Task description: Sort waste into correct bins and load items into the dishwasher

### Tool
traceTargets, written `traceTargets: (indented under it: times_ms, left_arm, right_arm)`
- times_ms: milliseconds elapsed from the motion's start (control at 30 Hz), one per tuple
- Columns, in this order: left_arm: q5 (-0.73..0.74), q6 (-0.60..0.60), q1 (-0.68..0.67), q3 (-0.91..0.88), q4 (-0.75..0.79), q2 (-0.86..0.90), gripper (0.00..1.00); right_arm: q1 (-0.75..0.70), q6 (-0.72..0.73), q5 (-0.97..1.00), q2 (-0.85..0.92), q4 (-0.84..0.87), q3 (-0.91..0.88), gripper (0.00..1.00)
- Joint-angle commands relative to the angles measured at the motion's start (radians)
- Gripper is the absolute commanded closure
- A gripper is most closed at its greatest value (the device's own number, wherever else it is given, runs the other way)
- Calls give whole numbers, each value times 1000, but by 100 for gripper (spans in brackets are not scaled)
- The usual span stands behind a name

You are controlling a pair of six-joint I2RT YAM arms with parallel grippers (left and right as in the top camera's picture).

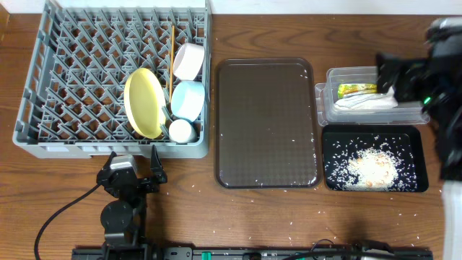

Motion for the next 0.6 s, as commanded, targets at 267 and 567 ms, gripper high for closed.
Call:
traceTargets:
  times_ms: [267,567]
  left_arm:
    - [-11,21,4,-31,-11,-4,5]
    - [-12,21,4,-31,-11,-5,5]
  right_arm:
    - [93,-58,57,-467,433,-716,1]
    - [136,-34,50,-855,706,-1199,1]
